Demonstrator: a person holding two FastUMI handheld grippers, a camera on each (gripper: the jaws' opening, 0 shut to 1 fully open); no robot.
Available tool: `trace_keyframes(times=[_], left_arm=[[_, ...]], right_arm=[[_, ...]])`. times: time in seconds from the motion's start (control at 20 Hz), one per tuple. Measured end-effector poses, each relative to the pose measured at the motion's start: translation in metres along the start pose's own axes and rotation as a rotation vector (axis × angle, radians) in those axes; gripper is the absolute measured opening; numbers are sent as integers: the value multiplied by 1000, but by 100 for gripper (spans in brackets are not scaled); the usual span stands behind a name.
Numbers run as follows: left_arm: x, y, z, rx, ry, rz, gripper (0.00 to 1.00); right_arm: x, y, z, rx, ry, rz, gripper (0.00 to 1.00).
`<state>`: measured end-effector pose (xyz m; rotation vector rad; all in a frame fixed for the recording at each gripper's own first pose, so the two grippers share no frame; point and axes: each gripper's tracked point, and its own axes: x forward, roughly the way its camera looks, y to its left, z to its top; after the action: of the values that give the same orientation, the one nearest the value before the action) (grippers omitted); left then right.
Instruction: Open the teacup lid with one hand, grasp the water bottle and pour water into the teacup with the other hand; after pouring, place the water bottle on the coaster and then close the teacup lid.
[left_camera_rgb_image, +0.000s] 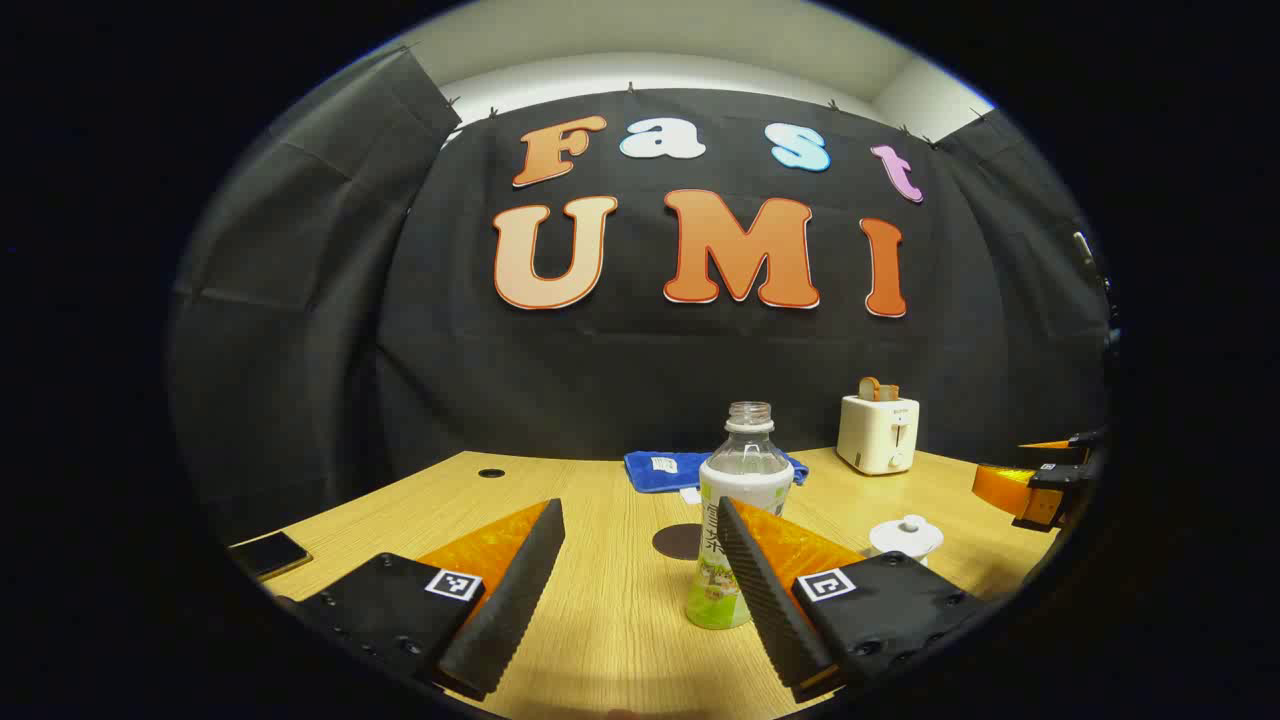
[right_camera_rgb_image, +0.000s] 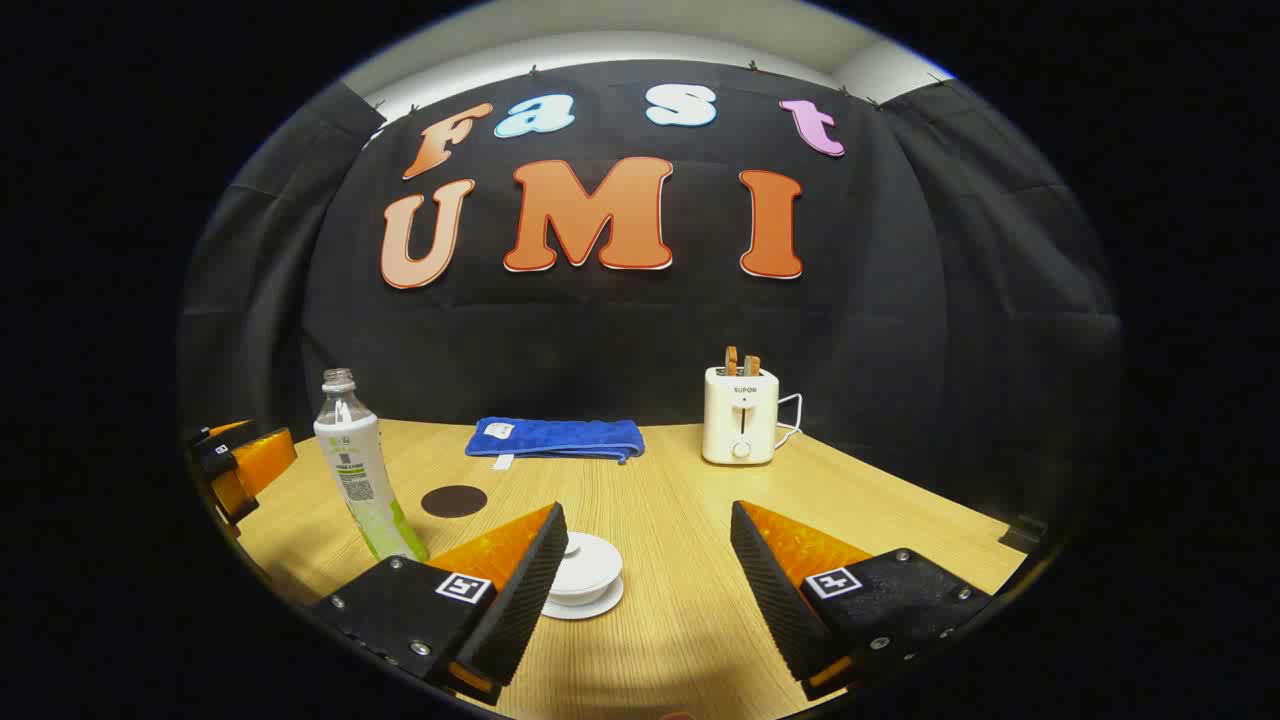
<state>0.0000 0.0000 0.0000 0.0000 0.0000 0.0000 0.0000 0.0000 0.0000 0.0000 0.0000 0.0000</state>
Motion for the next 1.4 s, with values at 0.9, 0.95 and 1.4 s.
trace_keyframes(times=[0.9, 0.95, 1.4], left_arm=[[1, 3, -6, -7, 17, 4, 99], [0, 3, -6, -7, 16, 4, 99], [1, 9, -9, -12, 25, 12, 99]], right_arm=[[4, 10, -5, -11, 23, 12, 98], [5, 13, -5, -13, 23, 18, 98], [24, 47, -9, -62, 64, 92, 98]])
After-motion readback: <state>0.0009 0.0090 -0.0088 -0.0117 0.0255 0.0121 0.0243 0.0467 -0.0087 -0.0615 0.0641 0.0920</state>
